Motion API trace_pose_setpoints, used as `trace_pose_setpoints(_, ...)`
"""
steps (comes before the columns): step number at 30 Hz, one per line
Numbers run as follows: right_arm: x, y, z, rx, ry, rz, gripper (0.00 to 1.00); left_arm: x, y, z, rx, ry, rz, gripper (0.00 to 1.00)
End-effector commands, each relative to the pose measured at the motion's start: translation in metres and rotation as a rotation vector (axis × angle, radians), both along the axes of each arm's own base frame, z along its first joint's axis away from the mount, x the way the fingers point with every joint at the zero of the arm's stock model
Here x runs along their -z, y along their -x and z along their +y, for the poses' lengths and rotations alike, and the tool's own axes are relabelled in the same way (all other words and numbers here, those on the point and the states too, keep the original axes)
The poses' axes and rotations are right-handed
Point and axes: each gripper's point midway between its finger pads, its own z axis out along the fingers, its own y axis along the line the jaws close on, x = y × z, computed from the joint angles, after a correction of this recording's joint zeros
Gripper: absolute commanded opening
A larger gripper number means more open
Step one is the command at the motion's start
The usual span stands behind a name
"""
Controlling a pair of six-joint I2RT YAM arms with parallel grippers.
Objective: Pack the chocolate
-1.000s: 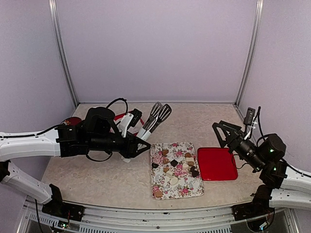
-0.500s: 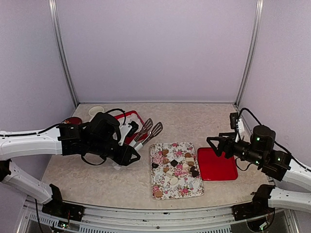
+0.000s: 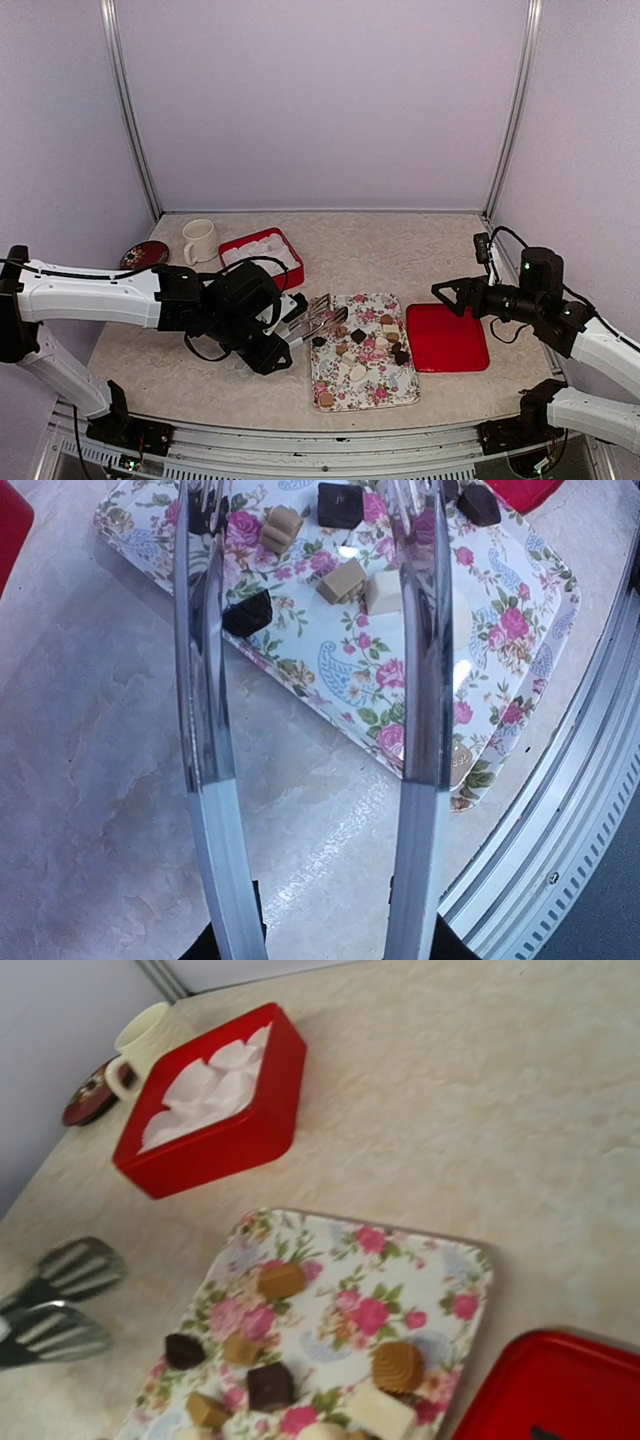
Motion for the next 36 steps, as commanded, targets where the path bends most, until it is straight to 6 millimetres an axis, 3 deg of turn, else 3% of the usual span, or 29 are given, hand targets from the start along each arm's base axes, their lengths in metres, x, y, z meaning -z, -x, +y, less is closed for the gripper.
trace_pose_setpoints(1, 0.005, 0.007, 0.005, -0.072, -0.039, 0.012, 0.88, -0.003, 0.003, -0.014, 0.060, -0.007, -0.006, 0.41)
trace_pose_setpoints(7, 0.012, 0.007, 0.004, -0.079, -0.048, 0.021, 0.87, 0.008, 0.006, -0.037, 0.129, -0.061, -0.002, 0.41)
trace_pose_setpoints(15, 0.015, 0.007, 0.000, -0.072, -0.035, 0.016, 0.87, 0.024, 0.000, -0.053, 0.168, -0.147, 0.021, 0.40)
trace_pose_setpoints(24, 0.018, 0.009, -0.002, -0.082, -0.048, 0.012, 0.88, 0.039, -0.007, -0.054, 0.155, -0.237, 0.048, 0.40)
trace_pose_setpoints(36, 0.023, 0.013, -0.002, -0.093, -0.072, 0.011, 0.87, 0.043, -0.023, -0.052, 0.098, -0.268, 0.055, 0.41)
